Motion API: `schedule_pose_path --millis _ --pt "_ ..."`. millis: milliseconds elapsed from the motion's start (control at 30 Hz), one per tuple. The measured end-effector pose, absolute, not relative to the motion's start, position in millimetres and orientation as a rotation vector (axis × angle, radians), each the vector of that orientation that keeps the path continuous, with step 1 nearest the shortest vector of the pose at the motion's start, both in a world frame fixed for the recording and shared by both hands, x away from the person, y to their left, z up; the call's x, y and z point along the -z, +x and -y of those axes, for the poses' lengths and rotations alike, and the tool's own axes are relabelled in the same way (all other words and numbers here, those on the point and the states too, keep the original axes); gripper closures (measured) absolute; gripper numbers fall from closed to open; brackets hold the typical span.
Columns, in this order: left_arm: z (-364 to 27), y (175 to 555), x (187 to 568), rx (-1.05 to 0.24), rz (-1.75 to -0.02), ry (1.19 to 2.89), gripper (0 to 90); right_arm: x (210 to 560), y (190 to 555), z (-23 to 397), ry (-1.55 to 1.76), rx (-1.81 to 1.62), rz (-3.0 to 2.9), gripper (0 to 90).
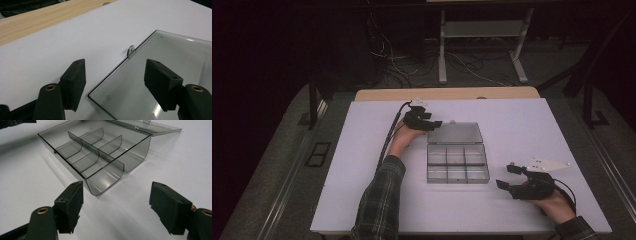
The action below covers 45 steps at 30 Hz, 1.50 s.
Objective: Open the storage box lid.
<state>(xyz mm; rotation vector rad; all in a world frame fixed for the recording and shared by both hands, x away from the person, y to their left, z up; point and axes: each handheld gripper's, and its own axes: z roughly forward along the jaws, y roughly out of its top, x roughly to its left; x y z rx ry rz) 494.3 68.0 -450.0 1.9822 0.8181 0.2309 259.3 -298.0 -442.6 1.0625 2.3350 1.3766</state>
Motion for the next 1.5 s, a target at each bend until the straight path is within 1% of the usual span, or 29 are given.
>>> schedule_pose_path --millis 400,800,1100,1500 --pt "-70.9 490.1 444.3 -0.232 -0.829 1.984 32.0 442.9 260.7 297.5 1.062 -1.376 -2.334 27.0" --pt "-79.9 473.6 438.4 -0.246 -0.839 1.989 30.1 443.6 261.6 296.9 1.074 -1.367 -2.335 27.0" --pt "-90.0 460.4 425.3 -0.255 -0.855 1.965 29.3 443.5 261.6 297.2 1.071 -1.366 -2.333 27.0" --pt "-89.8 442.9 407.1 -0.271 -0.802 1.961 27.7 442.8 260.4 298.2 1.075 -1.371 -2.327 27.0"
